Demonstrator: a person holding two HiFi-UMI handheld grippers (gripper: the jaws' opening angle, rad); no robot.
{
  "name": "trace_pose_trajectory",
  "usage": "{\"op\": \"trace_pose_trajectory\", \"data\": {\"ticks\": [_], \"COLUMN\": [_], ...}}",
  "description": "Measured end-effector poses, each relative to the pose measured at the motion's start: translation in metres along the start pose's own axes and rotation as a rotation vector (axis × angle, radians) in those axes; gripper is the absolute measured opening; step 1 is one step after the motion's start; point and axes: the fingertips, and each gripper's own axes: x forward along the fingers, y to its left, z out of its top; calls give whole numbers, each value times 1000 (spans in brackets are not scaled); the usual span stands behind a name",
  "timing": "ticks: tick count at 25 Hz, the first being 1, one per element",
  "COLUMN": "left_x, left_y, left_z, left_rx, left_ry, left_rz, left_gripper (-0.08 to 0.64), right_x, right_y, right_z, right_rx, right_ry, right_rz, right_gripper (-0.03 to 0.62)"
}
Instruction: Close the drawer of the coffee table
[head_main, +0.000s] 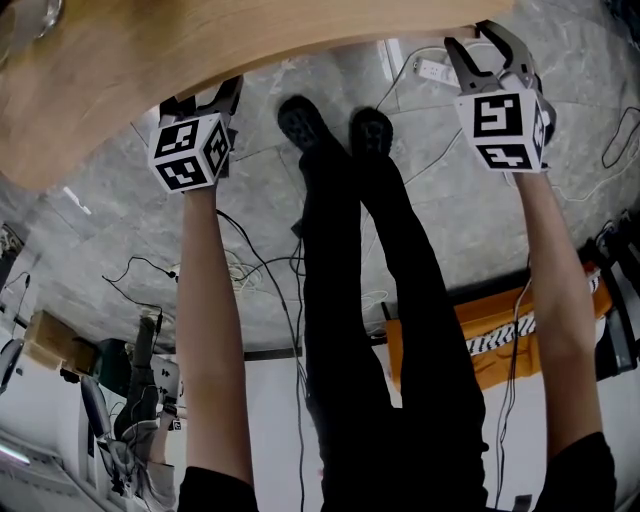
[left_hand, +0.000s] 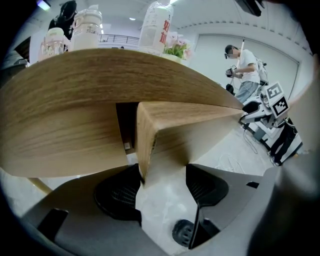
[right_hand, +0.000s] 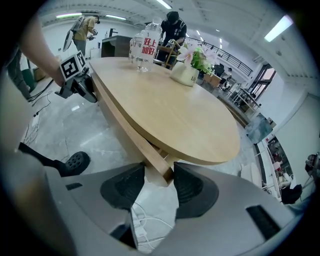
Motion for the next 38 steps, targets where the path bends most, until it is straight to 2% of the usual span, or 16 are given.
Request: {"op": "trace_pose_trajectory", "data": {"ticks": [6,11,16,21,26,30,35,38], "left_x": [3,8,7,-1,-31,-74,-125,-160], "left_y": [1,8,10,9,-9,-36,-73,-104], "left_z": [3,15,16,8,-4,3,45,77], "left_rx": [-9,-9,3,-71,-89,-128,-164,-153], "left_ry": [21,16,8,-5,20,9,-83,-136], "left_rz": [-6,10,28,59,56,56,59,51], "left_gripper": [290,291,295,296,296,295,295,295], "right_x": [2,9,7,0,-29,-70,-120,-160], "right_y": [-3,-16,-17,-19,-20,-19,-22,-24], "right_z": [1,6,8,4,-4,-2,22,38], "right_rx": [1,160,152,160,168,170,166,171], "right_ry": [11,-7,-17,-1,18,20,-41,-82], "right_rz": [-8,-10,-42,-75,-79,-63,-54,-49], "right_gripper": [173,179,186,190,190,190,190,190]}}
